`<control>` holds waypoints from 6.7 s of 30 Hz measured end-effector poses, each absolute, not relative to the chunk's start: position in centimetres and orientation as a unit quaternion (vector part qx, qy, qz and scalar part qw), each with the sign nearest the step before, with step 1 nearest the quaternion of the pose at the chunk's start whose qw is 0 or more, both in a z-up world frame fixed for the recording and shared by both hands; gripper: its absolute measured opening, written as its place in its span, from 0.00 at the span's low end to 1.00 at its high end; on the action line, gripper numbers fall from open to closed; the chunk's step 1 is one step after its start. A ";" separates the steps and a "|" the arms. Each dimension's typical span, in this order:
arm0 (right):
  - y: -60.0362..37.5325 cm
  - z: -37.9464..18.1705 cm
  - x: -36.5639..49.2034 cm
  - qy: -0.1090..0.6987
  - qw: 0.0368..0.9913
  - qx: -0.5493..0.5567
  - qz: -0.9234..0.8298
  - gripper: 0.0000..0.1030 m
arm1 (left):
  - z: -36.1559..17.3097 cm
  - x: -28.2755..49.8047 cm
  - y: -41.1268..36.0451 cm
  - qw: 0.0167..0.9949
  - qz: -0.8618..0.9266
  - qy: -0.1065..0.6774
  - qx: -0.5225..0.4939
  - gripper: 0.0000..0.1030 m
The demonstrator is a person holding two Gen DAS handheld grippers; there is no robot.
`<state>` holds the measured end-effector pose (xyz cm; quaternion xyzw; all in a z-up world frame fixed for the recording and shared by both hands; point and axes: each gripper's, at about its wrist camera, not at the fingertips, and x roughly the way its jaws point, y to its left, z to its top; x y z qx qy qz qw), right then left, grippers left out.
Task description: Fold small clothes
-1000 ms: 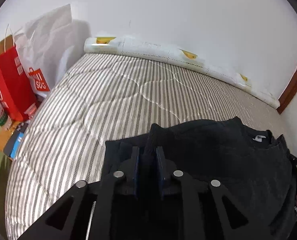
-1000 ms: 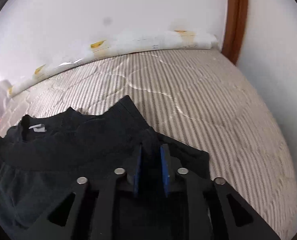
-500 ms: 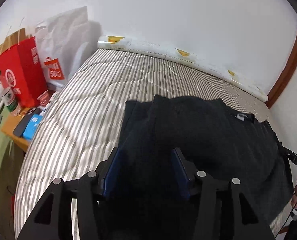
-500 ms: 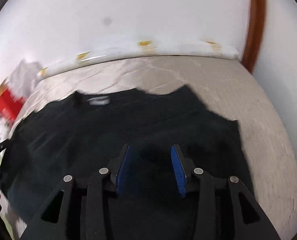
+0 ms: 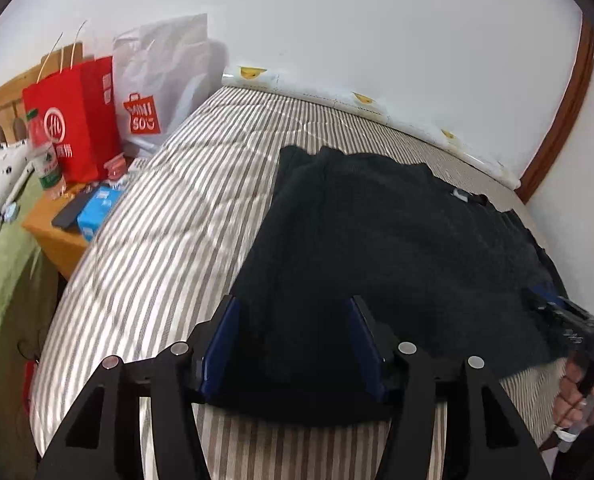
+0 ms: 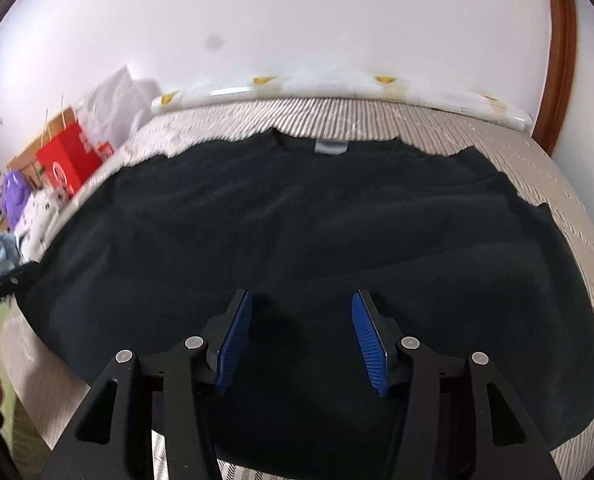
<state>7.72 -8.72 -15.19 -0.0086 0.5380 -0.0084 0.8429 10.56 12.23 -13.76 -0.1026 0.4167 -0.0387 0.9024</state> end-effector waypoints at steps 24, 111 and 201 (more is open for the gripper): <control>-7.7 -15.4 4.3 0.520 0.853 -0.043 -0.009 0.51 | -18.0 7.4 12.8 0.876 -0.103 0.390 -0.265 0.57; -19.4 -13.7 8.9 0.501 0.841 0.202 -0.032 0.23 | -14.3 12.8 -3.0 0.884 -0.197 0.420 -0.051 0.55; -35.8 -11.7 9.1 0.538 0.833 0.129 -0.014 0.60 | -13.4 19.2 -13.7 0.872 -0.232 0.431 -0.021 0.60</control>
